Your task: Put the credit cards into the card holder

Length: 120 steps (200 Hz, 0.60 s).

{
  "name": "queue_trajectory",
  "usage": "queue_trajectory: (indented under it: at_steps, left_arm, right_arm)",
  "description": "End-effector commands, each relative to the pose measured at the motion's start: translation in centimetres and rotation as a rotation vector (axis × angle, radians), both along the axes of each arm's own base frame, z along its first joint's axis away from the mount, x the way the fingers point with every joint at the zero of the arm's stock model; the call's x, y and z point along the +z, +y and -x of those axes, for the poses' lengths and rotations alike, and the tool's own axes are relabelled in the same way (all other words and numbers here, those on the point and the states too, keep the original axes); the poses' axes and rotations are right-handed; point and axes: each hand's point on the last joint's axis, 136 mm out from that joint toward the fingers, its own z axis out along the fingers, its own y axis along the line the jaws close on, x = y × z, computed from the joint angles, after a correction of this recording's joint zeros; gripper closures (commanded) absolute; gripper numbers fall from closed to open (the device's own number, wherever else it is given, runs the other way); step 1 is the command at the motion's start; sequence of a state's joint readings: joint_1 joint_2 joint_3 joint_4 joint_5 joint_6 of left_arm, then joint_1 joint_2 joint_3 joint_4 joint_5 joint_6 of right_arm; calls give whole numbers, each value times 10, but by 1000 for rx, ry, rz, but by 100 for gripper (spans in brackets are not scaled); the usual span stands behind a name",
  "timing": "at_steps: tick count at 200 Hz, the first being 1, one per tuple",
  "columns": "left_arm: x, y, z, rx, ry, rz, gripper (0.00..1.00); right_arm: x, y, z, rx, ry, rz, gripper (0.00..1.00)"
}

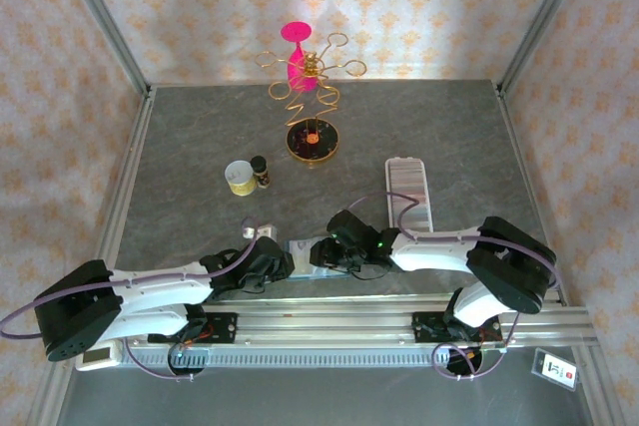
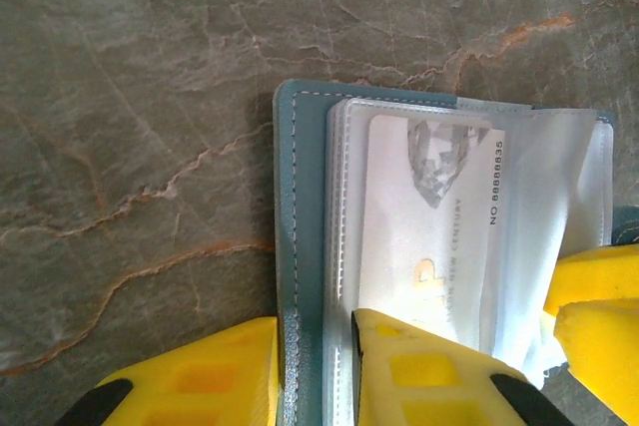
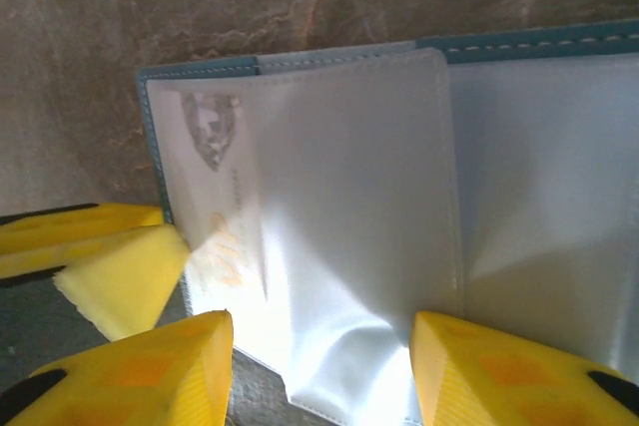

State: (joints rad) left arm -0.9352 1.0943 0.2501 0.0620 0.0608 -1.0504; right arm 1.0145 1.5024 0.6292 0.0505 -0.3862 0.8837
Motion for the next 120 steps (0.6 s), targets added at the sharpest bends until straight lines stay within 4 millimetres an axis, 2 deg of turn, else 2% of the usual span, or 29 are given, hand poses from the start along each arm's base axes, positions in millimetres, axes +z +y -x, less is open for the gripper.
queue_trajectory:
  at_steps: [1,36,50,69,120]
  left_arm:
    - [-11,9,8,7,33,-18,79]
    - [-11,11,8,14,28,-12,82]
    - [-11,11,8,20,28,-3,89]
    - [-10,9,8,21,24,25,93]
    - [-12,10,10,22,28,31,95]
  right_arm:
    - [4,11,-2,-20,6,-43,50]
    - [12,22,-5,-43,9,-118,50]
    - [14,26,-6,-47,15,-144,50]
    - [19,33,-8,-53,8,-173,50]
    - [33,52,-9,-47,0,-248,50]
